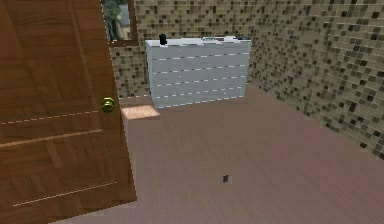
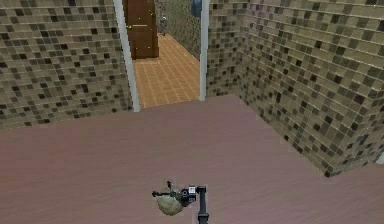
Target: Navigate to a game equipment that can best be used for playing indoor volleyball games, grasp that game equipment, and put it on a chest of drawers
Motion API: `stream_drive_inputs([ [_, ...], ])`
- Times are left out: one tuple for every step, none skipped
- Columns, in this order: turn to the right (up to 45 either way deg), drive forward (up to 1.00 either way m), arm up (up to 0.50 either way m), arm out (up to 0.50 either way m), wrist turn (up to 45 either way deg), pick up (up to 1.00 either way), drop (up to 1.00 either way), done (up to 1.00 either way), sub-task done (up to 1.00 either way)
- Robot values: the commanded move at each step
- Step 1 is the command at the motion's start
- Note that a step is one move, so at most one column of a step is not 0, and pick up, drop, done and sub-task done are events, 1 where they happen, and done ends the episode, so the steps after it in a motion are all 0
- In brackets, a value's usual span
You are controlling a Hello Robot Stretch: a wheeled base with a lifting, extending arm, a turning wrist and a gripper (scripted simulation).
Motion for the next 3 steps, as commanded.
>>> stream_drive_inputs([
  [0.0,0.00,0.00,0.00,18.0,0.00,0.00,0.00,0.00],
  [0.0,0.00,-0.30,0.00,0.0,0.00,0.00,0.00,0.00],
  [0.0,0.00,0.00,0.00,0.0,1.00,0.00,0.00,0.00],
])
